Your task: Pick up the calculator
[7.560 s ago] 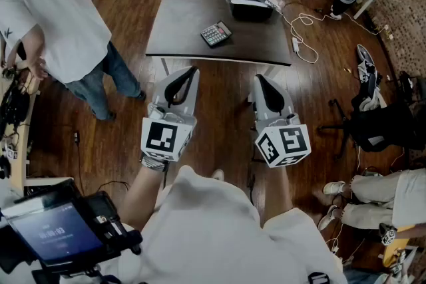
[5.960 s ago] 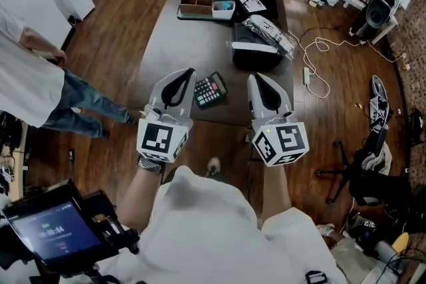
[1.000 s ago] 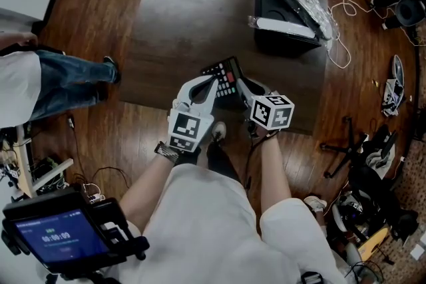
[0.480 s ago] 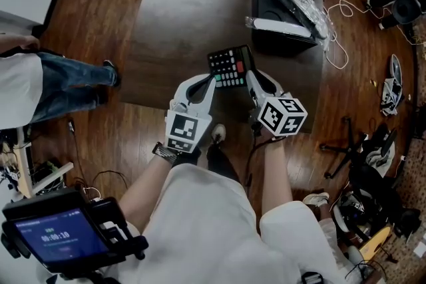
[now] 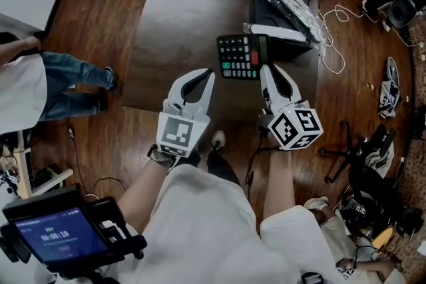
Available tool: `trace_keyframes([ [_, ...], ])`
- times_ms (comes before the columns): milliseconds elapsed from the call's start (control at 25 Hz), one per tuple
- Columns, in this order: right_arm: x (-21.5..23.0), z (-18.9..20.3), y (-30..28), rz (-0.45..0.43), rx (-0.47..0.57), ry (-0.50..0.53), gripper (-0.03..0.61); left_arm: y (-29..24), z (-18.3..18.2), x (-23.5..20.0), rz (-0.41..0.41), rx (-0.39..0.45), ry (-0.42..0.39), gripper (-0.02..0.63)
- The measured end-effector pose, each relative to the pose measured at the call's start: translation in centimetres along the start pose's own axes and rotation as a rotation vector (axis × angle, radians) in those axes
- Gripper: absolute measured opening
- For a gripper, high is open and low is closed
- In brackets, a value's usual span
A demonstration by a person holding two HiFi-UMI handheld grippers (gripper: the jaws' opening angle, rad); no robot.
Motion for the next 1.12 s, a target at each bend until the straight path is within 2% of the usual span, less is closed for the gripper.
trace_keyframes([
  [120,-0.5,-2.0,0.9,0.016,0.056,0.029,0.048,0.3,-2.3,0.4,0.012,0.049,-0.024,0.006],
  [360,-1.7,-4.7,2.2,0.023,0.128,0.118,0.048,1.0,-6.5,0.7,0.007,0.167,0.011,0.006],
  [640,-2.4,-7.2,3.3,0.041,0.234,0.185,0.049,1.0,-7.9,-0.9,-0.008,0.221,-0.007,0.006],
  [800,-3.7,-9.2,5.2,0.023,0.291,0.208,0.048,2.3,-9.6,-0.3,-0.011,0.25,-0.033,0.006],
  [960,-5.0,-10.6,6.8,0.013,0.313,0.229,0.049,3.5,-10.7,0.7,-0.009,0.263,-0.046,0.006],
  [1120,-4.8,-10.3,7.3,0.02,0.325,0.211,0.049,4.0,-10.7,0.9,-0.008,0.262,-0.049,0.006],
])
Point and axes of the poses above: the fingertips, and each gripper's own axes: y backward along the fingers, x to its right, z out of its underside, the point moved 6 cm from there along y, backward along the fingers, and after that the axes turned 5 degrees about y, right-handed, at the moved point
